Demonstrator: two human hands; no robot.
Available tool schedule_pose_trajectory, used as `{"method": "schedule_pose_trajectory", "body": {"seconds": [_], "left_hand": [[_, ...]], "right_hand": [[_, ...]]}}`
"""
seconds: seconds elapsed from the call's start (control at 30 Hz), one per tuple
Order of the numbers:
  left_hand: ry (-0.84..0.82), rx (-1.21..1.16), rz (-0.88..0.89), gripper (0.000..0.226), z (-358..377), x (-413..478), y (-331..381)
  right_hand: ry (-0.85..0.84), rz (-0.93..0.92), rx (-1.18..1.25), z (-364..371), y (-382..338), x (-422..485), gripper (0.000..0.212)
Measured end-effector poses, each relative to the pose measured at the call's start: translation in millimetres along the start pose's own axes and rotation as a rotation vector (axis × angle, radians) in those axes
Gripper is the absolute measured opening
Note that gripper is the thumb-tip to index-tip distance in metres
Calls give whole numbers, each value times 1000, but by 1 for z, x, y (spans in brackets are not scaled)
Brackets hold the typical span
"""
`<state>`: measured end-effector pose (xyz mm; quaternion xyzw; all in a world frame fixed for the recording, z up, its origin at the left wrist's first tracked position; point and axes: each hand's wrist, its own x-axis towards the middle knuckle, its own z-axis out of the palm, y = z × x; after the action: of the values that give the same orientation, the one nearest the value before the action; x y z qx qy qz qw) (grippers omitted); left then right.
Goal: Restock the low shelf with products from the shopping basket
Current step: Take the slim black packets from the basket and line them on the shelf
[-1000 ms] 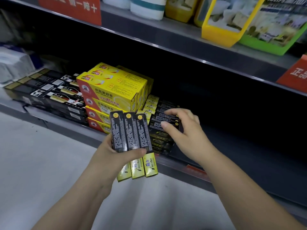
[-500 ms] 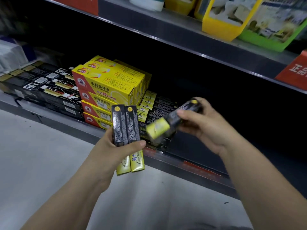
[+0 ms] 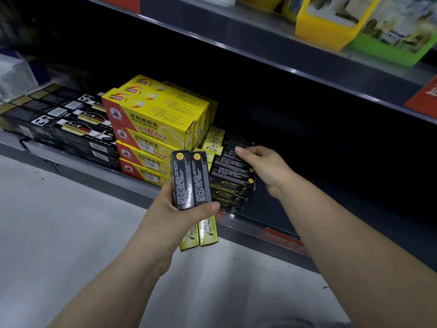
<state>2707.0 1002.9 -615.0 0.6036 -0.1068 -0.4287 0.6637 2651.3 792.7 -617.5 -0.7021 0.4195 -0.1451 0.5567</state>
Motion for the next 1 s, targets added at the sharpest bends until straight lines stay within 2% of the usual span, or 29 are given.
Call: {"method": "schedule_pose_trajectory", "body": {"seconds": [0.1,0.37,0.47,0.5,0.57,0.67,0.73,0.83,0.93,1.0], "left_hand": [[-5,-5,2,67,0,0,-1],[-11,-17,-6,62,4,1,-3],[-19,-31,-19,62,5,0,-1],[-33,-37,-28,63,5,-1,0],[-69,-44,-35,64,6,-2,3],[-102,-14,-20,72,9,-2,4],[-103,-7,-18,74,11,-3,3],[-56,-45,-30,65,10,-2,5],[13,-113,-44,47,7,1,6],[36,-106,-56,36,6,3,6]], "right_hand": [[-71,-27,-49,-2,3,-3,31],[-91,-25,-148,1,-5,-7,34],[-2,-204,-472,-1,-15,-20,38],[-17,-296,-494,0,-21,-27,35],[-165,-378,-376,5,-33,-44,29],[-431,-242,-188,11,-40,-62,38],[-483,-176,-135,8,-40,-67,44],[-403,-164,51,-10,-41,-67,39],[-149,-170,299,-35,-41,-55,31],[33,-176,364,-46,-37,-42,27]]}}
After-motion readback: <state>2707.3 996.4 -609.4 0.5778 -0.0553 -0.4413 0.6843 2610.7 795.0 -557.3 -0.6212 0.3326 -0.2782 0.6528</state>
